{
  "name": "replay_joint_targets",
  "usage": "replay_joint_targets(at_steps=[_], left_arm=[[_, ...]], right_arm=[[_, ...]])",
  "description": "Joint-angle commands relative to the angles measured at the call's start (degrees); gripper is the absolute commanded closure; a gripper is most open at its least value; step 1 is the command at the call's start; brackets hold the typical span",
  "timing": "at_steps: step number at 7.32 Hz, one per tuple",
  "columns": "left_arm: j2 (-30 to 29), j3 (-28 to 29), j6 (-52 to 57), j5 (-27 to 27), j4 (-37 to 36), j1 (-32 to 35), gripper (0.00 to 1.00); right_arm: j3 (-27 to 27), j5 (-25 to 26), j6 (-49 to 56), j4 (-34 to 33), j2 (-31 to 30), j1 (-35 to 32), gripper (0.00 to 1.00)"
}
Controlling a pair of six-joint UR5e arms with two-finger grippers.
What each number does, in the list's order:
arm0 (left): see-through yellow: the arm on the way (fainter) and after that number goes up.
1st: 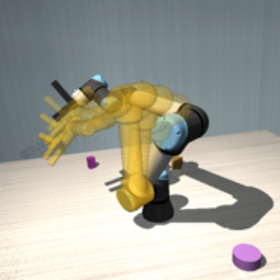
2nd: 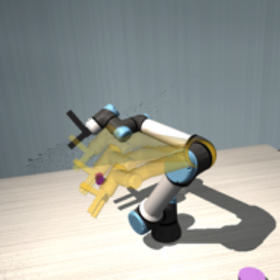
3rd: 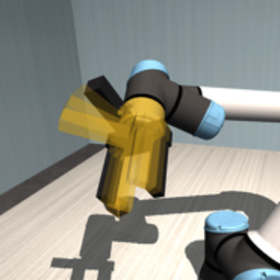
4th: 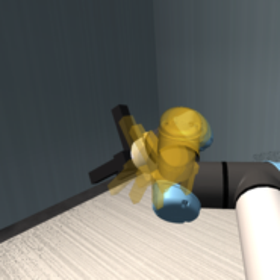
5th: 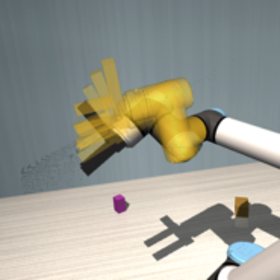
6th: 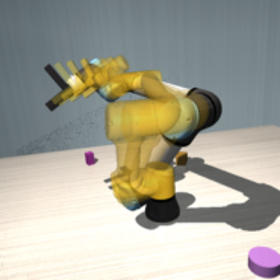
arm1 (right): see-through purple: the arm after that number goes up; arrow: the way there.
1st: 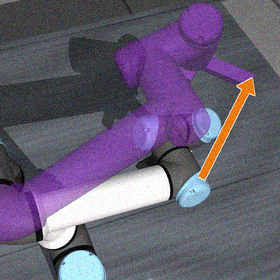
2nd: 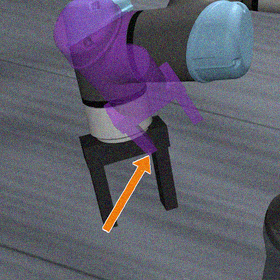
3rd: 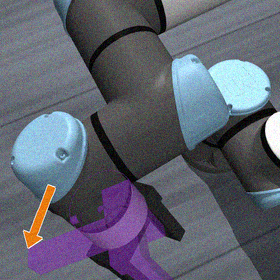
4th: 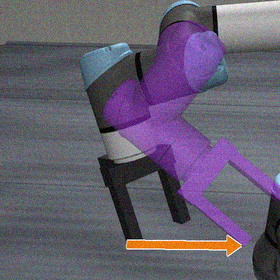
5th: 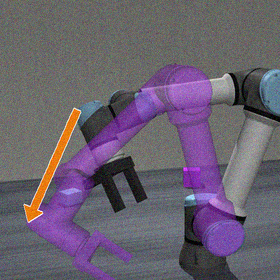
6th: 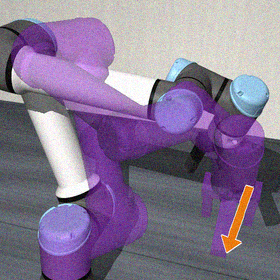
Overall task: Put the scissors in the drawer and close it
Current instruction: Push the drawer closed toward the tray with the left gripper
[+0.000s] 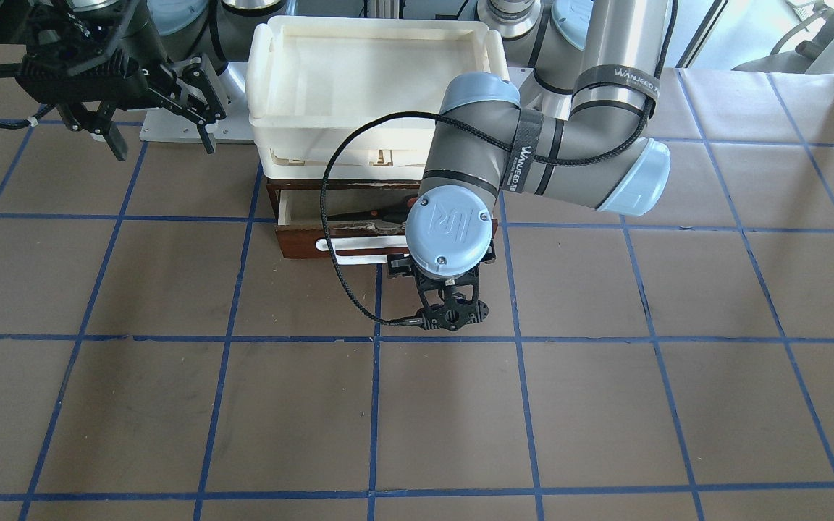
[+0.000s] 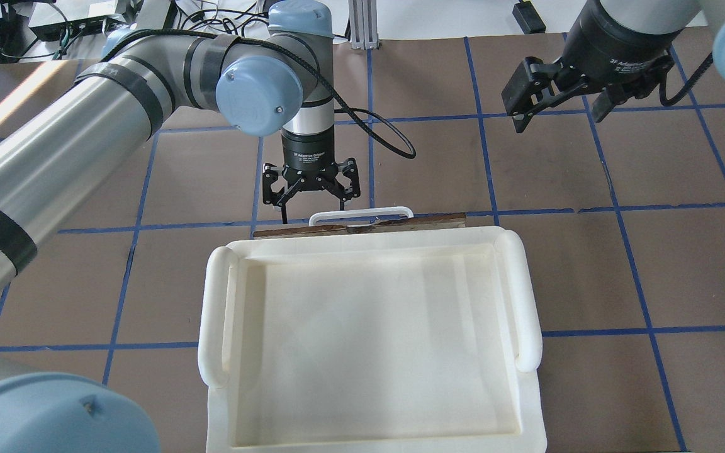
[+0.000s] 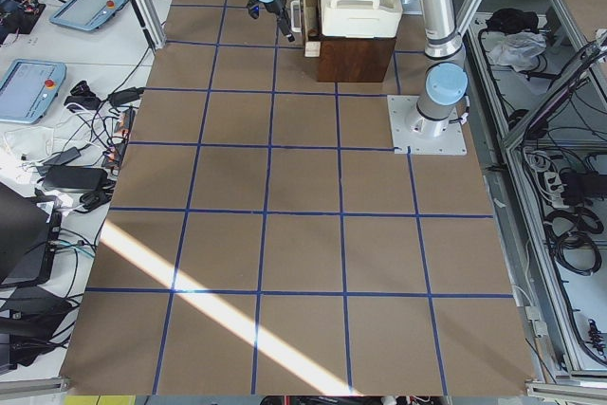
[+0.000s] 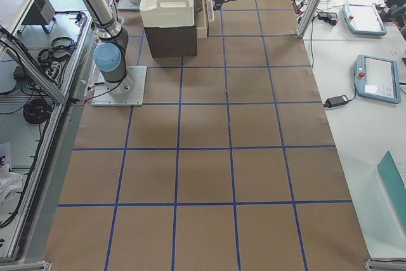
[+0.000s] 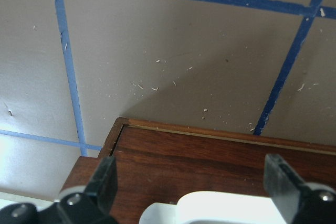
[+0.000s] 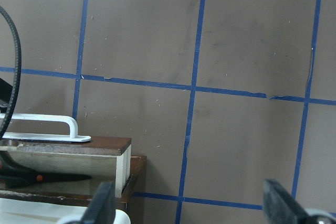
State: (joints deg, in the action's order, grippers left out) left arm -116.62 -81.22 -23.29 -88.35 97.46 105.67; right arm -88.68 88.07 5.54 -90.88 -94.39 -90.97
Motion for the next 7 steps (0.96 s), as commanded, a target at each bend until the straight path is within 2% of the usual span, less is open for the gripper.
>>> replay_joint_targets(at_steps=[1,7], left_arm=[[-0.1,-0.4,-0.1,0.0,1.2,0.2,0.00],[-0.1,-0.6,-2.0,0.2,6.0,1.1,0.00]], right_arm=[[0.0,0.0,0.0,0.0,0.0,0.0,0.00],[0.0,0.0,0.4,-0.1,0.0,0.0,0.00]])
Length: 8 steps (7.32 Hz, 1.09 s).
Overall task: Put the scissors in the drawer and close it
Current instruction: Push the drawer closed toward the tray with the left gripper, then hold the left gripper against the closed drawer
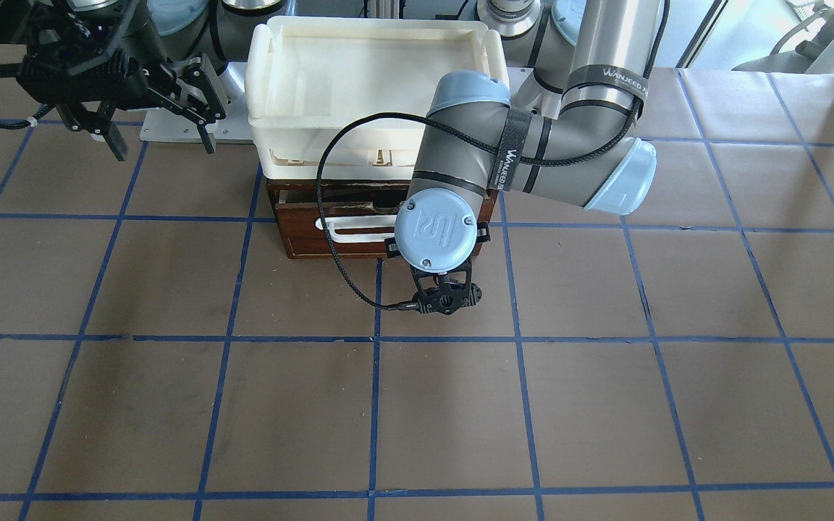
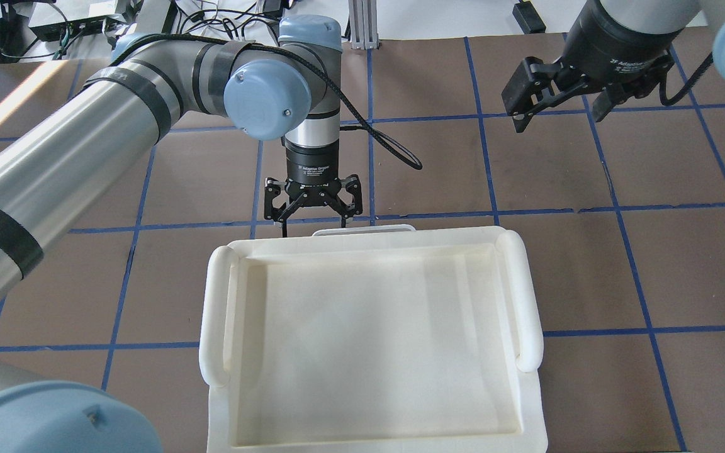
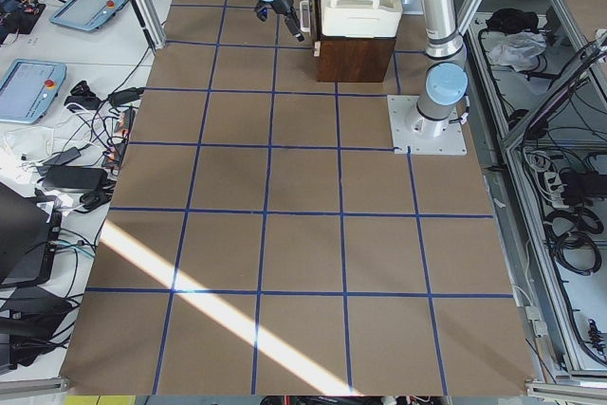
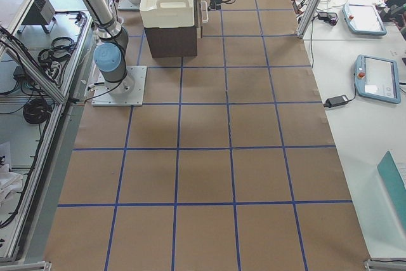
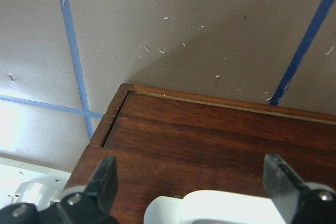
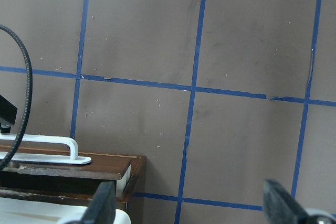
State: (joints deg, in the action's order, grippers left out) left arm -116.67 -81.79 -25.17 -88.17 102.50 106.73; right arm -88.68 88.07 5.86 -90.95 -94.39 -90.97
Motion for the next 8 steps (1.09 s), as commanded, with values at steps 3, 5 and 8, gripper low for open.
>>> replay_joint_targets(at_steps=[3,5,8], left_arm=[[-0.5,0.0,-0.1,-0.2,2.1,0.4,0.00],[-0.4,0.0,-0.1,-0.3,2.6,0.6,0.00],[-0.5,-0.1,-0.1,-0.3,3.8,0.8,0.00]], right_arm=[[0.0,-0.1,-0.1,0.0,0.0,0.0,0.00],[0.0,0.0,-0.1,0.0,0.0,0.0,0.00],[0.0,0.0,0.0,0.0,0.0,0.0,0.00]])
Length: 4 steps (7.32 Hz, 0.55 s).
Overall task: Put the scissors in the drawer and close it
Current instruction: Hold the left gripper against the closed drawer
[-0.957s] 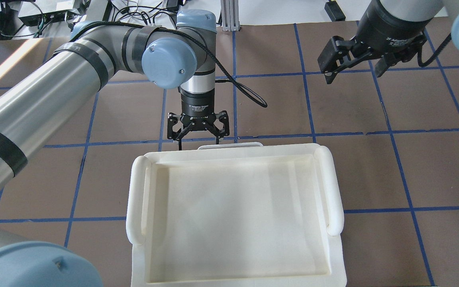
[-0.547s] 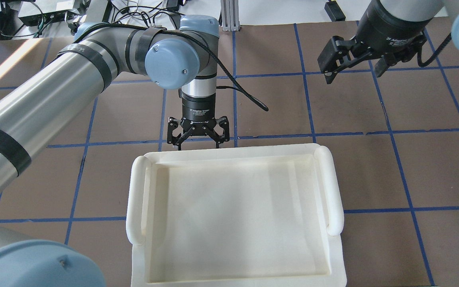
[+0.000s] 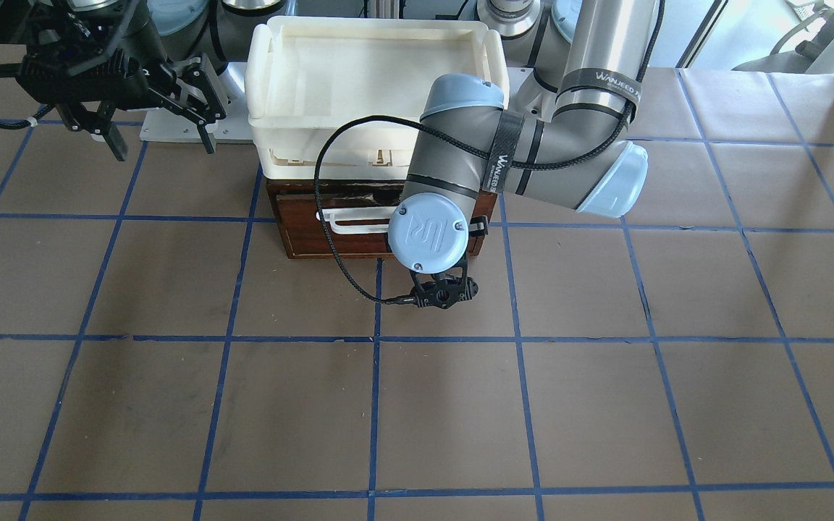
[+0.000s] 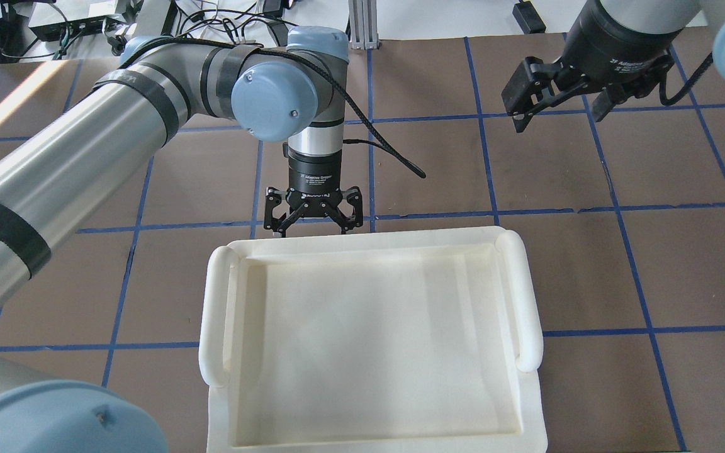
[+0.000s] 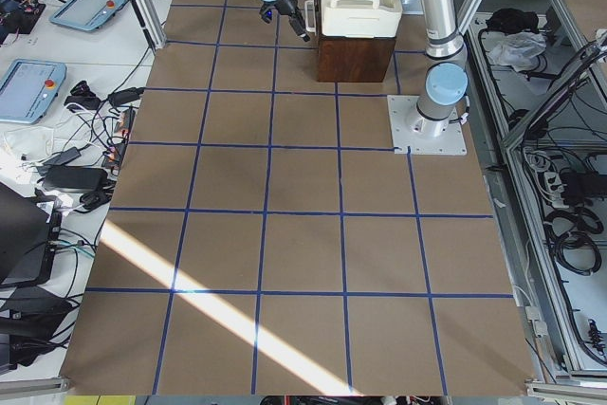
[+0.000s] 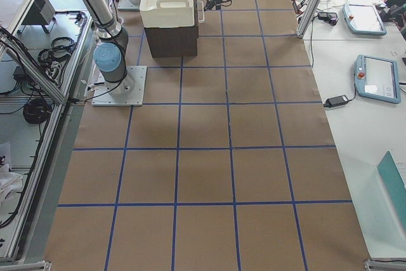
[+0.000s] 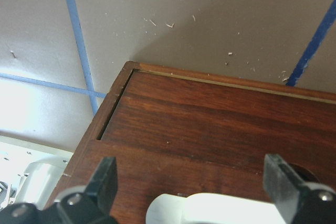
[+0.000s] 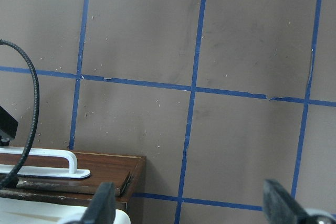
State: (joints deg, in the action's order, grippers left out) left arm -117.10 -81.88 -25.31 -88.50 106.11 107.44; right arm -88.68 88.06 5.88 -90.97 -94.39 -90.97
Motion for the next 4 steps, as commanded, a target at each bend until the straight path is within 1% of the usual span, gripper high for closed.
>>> replay_joint_targets(at_steps=[1,4], left_arm=[[0.2,0.0,0.0,0.2,0.5,0.0,0.00],[0.3,0.0,0.0,0.2,1.0,0.1,0.00]], right_arm=[[0.0,0.0,0.0,0.0,0.0,0.0,0.00],[0.0,0.0,0.1,0.0,0.0,0.0,0.00]])
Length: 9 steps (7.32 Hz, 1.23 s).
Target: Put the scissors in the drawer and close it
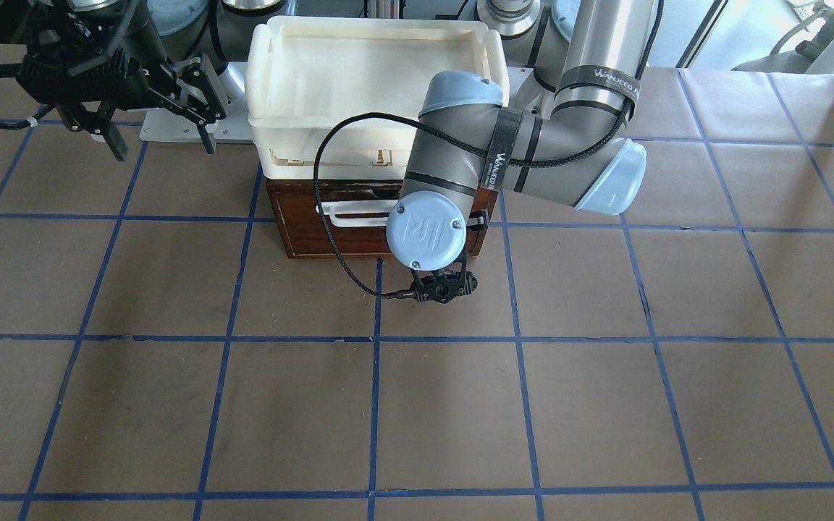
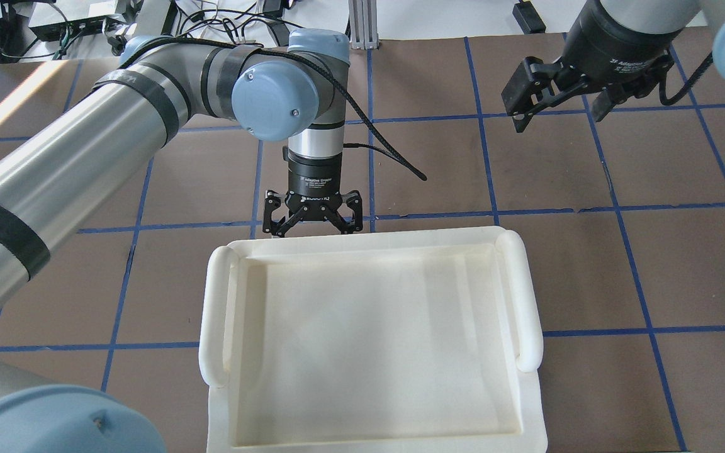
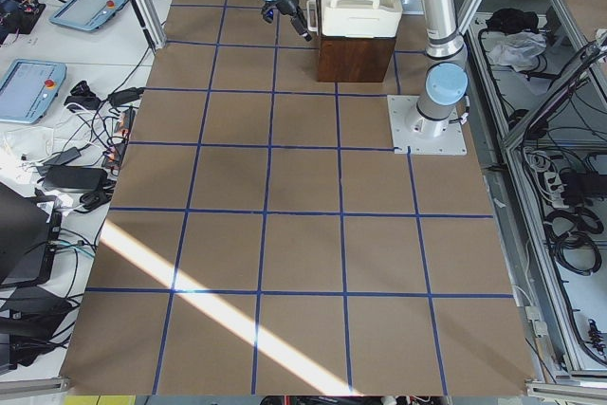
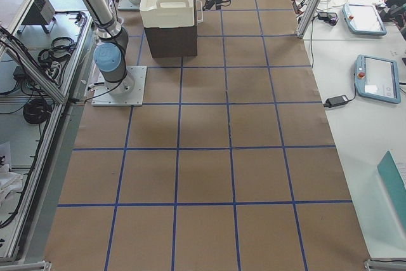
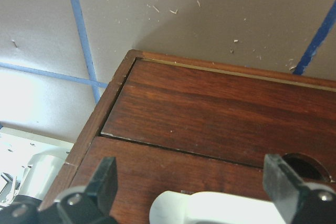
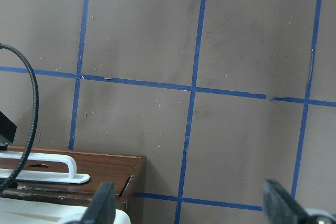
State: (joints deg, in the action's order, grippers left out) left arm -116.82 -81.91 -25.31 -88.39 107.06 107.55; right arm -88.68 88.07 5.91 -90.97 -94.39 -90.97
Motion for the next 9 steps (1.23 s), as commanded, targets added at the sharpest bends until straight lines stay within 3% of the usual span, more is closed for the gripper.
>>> replay_joint_targets(at_steps=[1,4,7,9], left_arm=[[-0.1,0.0,0.0,0.0,0.1,0.0,0.00],[0.0,1.1,0.1,-0.2,-1.7,-0.5,0.00],[1.4,4.2,4.0,0.6,-19.8,-1.5,0.00],[3.9,5.5,8.3,0.1,-25.0,-6.8,0.00]], right_arm=[[0.0,0.0,0.0,0.0,0.0,0.0,0.00],[0.0,0.0,0.0,0.0,0.0,0.0,0.00],[0.0,0.0,0.0,0.0,0.0,0.0,0.00],[0.0,0.0,0.0,0.0,0.0,0.0,0.00]])
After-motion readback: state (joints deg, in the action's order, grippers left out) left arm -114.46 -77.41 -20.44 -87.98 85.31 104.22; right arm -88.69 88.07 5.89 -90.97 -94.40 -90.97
